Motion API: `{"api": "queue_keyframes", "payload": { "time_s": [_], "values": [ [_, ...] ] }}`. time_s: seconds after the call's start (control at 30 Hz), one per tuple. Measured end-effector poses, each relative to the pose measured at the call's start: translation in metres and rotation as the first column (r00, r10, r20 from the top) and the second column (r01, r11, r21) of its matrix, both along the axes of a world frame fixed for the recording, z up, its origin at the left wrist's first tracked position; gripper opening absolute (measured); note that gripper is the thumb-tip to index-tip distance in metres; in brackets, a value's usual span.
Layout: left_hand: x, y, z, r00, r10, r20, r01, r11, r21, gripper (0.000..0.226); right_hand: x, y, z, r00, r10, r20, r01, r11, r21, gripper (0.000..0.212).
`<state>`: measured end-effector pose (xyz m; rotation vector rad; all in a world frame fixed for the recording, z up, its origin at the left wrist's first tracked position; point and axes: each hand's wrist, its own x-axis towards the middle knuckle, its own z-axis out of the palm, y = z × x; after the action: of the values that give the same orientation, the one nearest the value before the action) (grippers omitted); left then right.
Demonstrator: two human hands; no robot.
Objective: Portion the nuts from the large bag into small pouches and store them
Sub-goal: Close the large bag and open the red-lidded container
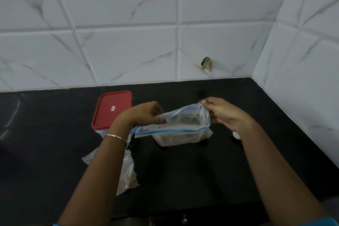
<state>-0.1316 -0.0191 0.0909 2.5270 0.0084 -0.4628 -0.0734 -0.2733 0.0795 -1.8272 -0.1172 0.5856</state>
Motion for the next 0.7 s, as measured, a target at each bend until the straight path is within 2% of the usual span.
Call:
{"api": "queue_keyframes", "payload": {
  "time_s": [0.07, 0.13, 0.2, 0.33, 0.4, 0.47, 0.53, 0.57, 0.63, 0.7],
  "values": [
    [-0.002, -0.001, -0.005, 0.998, -0.052, -0.041, 0.05, 0.998, -0.038, 0.046, -0.001, 0.0, -0.003, 1.0, 0.008, 0.019, -0.008, 1.0, 0.015, 0.016],
    [-0.002, -0.001, -0.01, 0.998, -0.053, 0.02, 0.055, 0.996, -0.07, 0.033, -0.001, 0.0, -0.004, 0.996, -0.026, 0.08, 0.023, 0.999, 0.031, 0.016],
    [0.0, 0.001, -0.01, 0.989, 0.005, 0.145, 0.014, 0.991, -0.133, 0.023, -0.002, 0.0, -0.002, 0.98, -0.094, 0.173, 0.087, 0.995, 0.047, 0.021],
    [0.003, 0.003, 0.001, 0.9, 0.104, 0.423, -0.03, 0.984, -0.177, 0.023, -0.003, 0.003, 0.01, 0.905, -0.215, 0.368, 0.195, 0.977, 0.09, 0.03],
    [0.006, 0.0, 0.007, 0.822, 0.122, 0.556, -0.041, 0.987, -0.155, 0.024, -0.004, 0.005, 0.015, 0.813, -0.194, 0.549, 0.255, 0.966, -0.035, 0.029],
    [0.01, -0.001, 0.009, 0.721, 0.115, 0.683, -0.062, 0.993, -0.101, 0.024, -0.006, 0.008, 0.019, 0.665, -0.107, 0.74, 0.326, 0.932, -0.159, 0.027],
    [0.014, -0.001, 0.006, 0.643, 0.083, 0.761, -0.107, 0.994, -0.019, 0.02, -0.009, 0.01, 0.021, 0.535, 0.023, 0.845, 0.4, 0.874, -0.276, 0.027],
    [0.016, -0.001, 0.004, 0.628, 0.072, 0.775, -0.133, 0.991, 0.015, 0.017, -0.01, 0.012, 0.021, 0.508, 0.083, 0.857, 0.434, 0.835, -0.338, 0.027],
    [0.016, 0.001, -0.001, 0.664, 0.058, 0.745, -0.169, 0.983, 0.074, 0.016, -0.011, 0.013, 0.019, 0.509, 0.152, 0.847, 0.479, 0.767, -0.426, 0.022],
    [0.014, 0.004, -0.006, 0.753, 0.033, 0.657, -0.148, 0.982, 0.121, 0.026, -0.01, 0.013, 0.015, 0.533, 0.16, 0.831, 0.48, 0.752, -0.453, 0.014]
  ]
}}
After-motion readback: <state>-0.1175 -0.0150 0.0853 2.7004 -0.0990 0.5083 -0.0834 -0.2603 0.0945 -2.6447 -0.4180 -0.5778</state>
